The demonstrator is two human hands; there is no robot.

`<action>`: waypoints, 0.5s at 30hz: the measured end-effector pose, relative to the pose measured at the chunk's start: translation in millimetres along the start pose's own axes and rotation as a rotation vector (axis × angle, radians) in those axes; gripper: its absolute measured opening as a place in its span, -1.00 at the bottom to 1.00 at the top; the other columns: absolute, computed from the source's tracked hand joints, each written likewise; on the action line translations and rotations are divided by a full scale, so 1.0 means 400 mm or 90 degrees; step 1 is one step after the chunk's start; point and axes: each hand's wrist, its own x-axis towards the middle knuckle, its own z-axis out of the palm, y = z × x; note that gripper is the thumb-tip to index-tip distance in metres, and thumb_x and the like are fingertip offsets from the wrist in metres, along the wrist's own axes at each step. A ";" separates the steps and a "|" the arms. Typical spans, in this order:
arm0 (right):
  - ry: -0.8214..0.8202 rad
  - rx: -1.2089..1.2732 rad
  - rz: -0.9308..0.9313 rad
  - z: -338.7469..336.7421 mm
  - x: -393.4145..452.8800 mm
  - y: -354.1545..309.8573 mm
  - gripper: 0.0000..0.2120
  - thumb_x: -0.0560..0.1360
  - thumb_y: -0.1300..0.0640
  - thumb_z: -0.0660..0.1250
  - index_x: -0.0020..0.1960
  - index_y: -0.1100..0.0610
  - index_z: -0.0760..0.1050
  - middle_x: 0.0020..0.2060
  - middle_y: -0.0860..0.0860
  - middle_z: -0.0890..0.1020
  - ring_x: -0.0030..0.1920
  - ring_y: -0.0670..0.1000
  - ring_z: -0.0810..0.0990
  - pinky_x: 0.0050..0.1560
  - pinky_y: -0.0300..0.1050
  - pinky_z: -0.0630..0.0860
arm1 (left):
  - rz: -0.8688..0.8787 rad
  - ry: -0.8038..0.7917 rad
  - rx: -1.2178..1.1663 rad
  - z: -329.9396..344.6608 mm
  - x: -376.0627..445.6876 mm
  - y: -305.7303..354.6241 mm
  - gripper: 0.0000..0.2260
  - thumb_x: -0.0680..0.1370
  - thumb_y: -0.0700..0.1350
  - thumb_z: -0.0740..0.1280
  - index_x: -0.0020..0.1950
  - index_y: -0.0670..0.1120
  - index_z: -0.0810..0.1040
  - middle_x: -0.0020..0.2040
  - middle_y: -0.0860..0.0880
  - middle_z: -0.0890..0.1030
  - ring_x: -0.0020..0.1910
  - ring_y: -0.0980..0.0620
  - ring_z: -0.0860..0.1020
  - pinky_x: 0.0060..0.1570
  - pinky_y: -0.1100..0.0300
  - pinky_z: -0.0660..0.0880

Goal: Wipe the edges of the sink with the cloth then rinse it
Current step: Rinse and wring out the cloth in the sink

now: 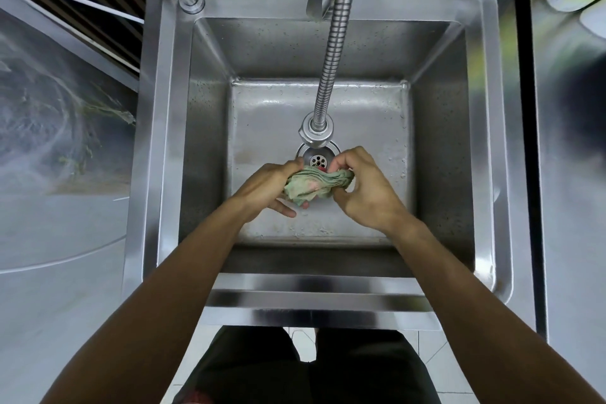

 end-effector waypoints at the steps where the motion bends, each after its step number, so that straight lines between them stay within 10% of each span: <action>1: 0.017 0.054 0.032 0.004 -0.001 0.001 -0.60 0.39 0.48 0.42 0.00 0.02 0.51 0.01 -0.02 0.49 0.00 -0.12 0.49 0.06 -0.35 0.43 | -0.009 -0.005 0.001 -0.005 0.000 0.003 -0.50 0.59 0.31 0.26 0.18 -0.06 0.70 0.02 -0.10 0.76 0.04 -0.07 0.73 -0.14 -0.03 0.70; 7: -0.007 0.356 0.147 -0.003 0.011 0.002 -0.46 0.47 0.47 0.45 0.33 0.10 0.41 0.01 0.10 0.63 -0.01 -0.03 0.64 0.05 -0.15 0.61 | 0.070 -0.052 -0.098 -0.002 -0.005 -0.014 -0.56 0.48 0.19 0.51 0.33 0.17 0.56 0.16 -0.08 0.72 0.05 -0.15 0.74 -0.10 0.06 0.68; 15: 0.023 -0.035 -0.043 0.013 0.000 0.031 -0.63 0.41 0.30 0.60 0.12 0.05 0.59 0.32 -0.03 0.43 0.36 -0.03 0.44 0.36 -0.46 0.32 | -0.050 -0.018 -0.243 -0.007 0.006 -0.034 -0.75 0.64 0.01 0.26 0.27 0.02 0.59 -0.08 -0.19 0.74 -0.19 -0.16 0.74 -0.27 0.10 0.65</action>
